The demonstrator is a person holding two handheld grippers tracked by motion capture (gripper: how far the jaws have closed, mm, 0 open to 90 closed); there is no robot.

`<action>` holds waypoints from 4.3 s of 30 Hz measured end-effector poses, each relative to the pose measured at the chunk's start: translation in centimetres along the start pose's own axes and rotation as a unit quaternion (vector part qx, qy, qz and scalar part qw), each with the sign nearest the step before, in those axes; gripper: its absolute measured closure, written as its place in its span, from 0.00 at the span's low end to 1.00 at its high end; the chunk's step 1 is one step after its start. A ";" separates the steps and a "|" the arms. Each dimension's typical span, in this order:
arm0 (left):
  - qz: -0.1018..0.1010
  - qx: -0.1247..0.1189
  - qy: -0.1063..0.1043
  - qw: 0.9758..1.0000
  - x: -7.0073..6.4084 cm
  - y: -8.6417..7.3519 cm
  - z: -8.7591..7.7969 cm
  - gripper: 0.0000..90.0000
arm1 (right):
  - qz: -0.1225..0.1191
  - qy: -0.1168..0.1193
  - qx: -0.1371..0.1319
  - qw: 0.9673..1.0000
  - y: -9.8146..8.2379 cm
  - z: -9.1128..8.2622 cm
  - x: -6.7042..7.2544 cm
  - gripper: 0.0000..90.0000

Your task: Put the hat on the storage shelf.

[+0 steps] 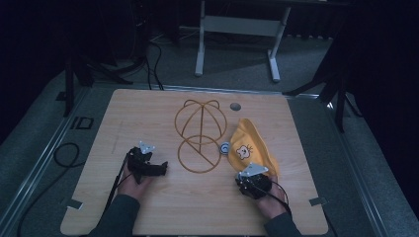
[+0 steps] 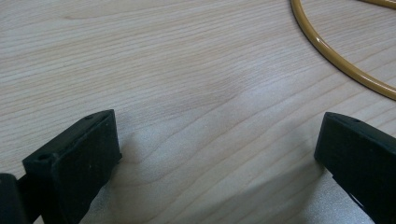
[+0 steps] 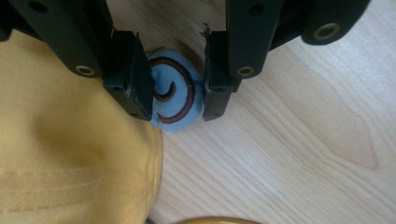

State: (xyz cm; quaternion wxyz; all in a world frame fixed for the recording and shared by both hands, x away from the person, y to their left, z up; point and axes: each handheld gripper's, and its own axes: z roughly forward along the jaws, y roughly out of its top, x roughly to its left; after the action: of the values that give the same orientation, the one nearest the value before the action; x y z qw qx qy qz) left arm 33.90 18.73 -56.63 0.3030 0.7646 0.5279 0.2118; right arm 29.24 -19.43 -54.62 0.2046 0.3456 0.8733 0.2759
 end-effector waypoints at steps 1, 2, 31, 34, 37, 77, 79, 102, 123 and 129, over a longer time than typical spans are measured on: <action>0.000 0.000 0.000 1.000 0.0 0.0 0.0 0.00 | 0.002 0.001 0.000 1.000 0.0 0.1 -0.1 0.71; 0.000 0.000 0.000 1.000 0.0 0.0 0.0 0.00 | 0.006 0.001 0.002 1.000 0.0 0.1 -0.2 0.73; 0.000 0.000 0.000 1.000 0.0 0.0 0.0 0.00 | -0.003 -0.002 -0.001 1.000 2.2 -0.9 -0.4 0.93; 0.000 0.000 0.000 1.000 0.0 0.0 0.0 0.00 | -0.004 -0.003 -0.006 1.000 2.6 -1.1 -0.6 0.93; 0.000 0.001 0.000 1.000 0.0 0.0 0.0 0.00 | -0.005 -0.006 -0.012 1.000 3.1 -1.4 -0.7 0.93; -0.001 0.002 -0.001 1.000 0.0 0.0 0.0 0.00 | 0.010 -0.023 -0.117 0.993 7.8 -8.3 -3.9 0.93; -0.001 0.001 0.000 1.000 0.0 0.0 0.0 0.00 | 0.018 -0.018 -0.128 0.991 7.8 -9.0 -4.2 0.93; -0.001 0.000 0.000 1.000 0.0 0.0 0.0 0.00 | 0.044 -0.002 -0.106 0.993 5.0 -11.2 -6.7 0.80; -0.001 0.001 0.000 1.000 0.0 0.0 0.0 0.00 | 0.024 0.000 -0.041 0.999 7.0 -9.8 -8.0 0.78; -0.001 0.002 -0.001 1.000 0.0 0.0 0.0 0.00 | 0.009 0.000 -0.017 1.000 8.0 -9.6 -8.1 0.77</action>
State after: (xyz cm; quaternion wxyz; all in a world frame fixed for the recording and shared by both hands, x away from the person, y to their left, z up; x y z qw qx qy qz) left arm 33.91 18.72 -56.59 0.3021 0.7647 0.5290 0.2100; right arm 33.40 -23.62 -40.96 0.2076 0.3501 0.8654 0.2921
